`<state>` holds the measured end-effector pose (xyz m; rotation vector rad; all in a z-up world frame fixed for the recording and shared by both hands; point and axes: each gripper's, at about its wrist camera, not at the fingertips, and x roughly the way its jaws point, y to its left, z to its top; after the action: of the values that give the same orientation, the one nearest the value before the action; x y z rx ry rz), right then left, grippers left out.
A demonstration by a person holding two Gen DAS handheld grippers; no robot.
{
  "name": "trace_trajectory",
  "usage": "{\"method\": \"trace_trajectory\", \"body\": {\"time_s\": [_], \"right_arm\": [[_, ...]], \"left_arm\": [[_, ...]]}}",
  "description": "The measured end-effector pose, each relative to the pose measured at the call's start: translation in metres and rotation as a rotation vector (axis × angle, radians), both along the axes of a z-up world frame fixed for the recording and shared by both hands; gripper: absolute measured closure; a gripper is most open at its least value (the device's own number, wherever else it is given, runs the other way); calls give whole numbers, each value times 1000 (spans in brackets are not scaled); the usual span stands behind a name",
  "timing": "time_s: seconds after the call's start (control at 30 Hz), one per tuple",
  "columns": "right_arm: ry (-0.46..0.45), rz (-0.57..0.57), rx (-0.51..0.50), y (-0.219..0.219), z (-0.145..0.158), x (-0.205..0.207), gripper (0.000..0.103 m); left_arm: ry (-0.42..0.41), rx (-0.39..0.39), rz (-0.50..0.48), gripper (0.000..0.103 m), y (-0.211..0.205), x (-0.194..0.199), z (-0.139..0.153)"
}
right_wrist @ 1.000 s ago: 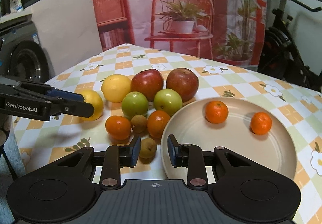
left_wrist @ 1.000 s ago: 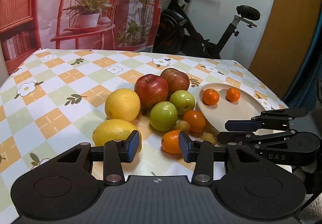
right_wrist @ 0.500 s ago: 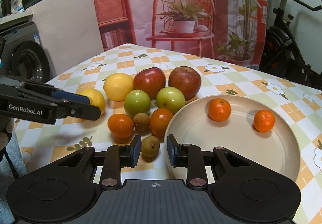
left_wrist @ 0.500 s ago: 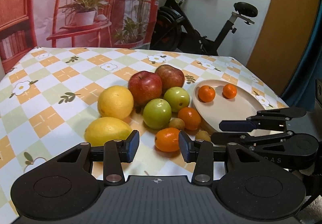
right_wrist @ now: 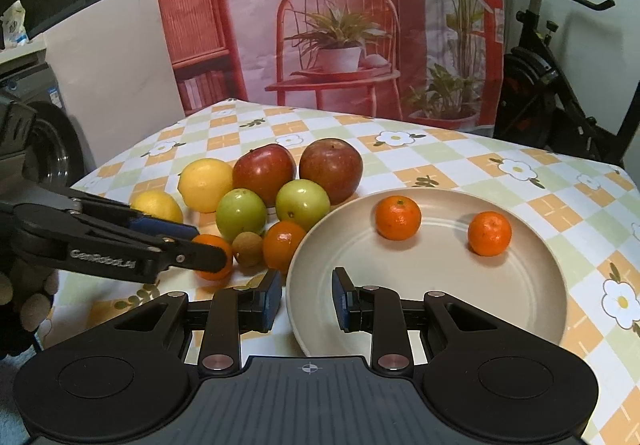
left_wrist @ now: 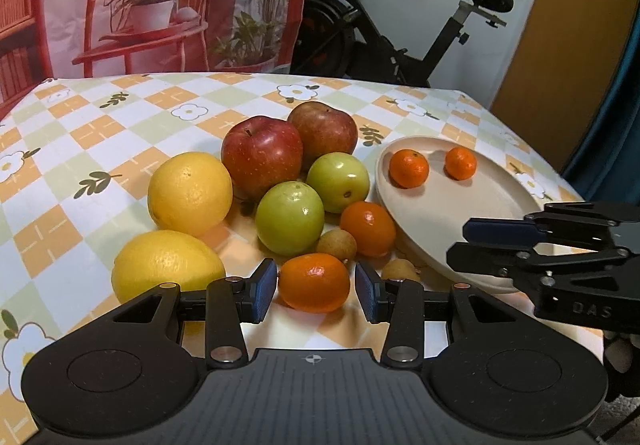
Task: Organize fruits
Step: 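Move both tools back toward the remaining tangerines in the pile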
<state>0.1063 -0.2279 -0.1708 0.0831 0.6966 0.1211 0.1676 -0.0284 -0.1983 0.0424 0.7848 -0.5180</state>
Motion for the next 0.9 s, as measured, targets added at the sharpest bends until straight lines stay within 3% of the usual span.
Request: {"method": "trace_trajectory", "body": {"time_s": [0.57,0.73,0.9], "right_arm": [[12,7,-5,7,-2,-1,77],[14,25,-1,11,-1,0,77],[26,59,-1,20,-4,4,77]], "left_arm": [[-12,11,49,60,5,-5,-3],[7,-8,53,60,18,-18,2],[-18,31,45,60,25,-38,0]]}}
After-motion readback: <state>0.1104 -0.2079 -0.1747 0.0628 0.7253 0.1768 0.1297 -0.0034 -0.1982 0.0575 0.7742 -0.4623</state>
